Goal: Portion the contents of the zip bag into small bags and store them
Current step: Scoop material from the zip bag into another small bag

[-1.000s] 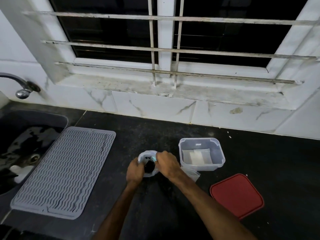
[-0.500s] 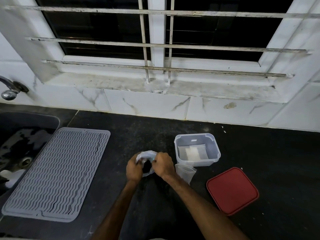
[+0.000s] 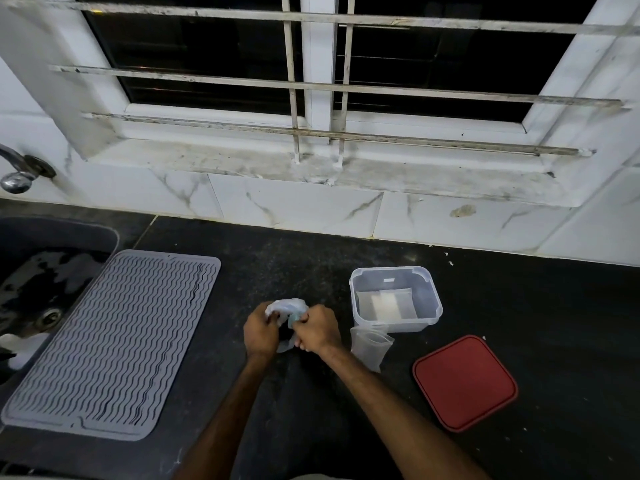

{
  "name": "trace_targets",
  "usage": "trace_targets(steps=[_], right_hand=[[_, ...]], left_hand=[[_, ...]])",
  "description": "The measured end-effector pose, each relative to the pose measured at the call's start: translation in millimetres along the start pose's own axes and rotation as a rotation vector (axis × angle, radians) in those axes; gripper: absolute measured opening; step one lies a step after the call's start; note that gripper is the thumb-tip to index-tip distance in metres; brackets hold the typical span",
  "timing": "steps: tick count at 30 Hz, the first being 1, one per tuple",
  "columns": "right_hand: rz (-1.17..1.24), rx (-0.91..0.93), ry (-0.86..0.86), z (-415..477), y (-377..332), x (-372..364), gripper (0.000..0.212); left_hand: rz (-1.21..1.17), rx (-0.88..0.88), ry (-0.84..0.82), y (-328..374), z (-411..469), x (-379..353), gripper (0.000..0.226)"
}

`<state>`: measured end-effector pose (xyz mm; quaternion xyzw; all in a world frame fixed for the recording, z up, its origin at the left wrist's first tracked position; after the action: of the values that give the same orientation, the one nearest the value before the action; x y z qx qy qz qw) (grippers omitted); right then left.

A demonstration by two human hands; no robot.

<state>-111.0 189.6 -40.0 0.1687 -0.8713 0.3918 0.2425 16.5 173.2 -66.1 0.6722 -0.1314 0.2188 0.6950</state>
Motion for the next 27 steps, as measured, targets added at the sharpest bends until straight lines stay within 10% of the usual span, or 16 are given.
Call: trace_targets(steps=[27], right_hand=[[0.159,-0.044,-0.030,9,12,-6,0.023]], left_hand=[[-0.137,0.099,-0.158,-7,10,3,0.015]])
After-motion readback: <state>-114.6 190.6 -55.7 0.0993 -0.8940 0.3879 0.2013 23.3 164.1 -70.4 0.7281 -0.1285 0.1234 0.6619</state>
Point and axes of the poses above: each hand's wrist, its own z-axis towards the middle knuckle, its own x-axis out of the back of the hand, y = z × x, the point moved 2 cm from there along z, towards the middle knuckle, and after that the axes turned 12 degrees about -x, right-handed, at the moved point
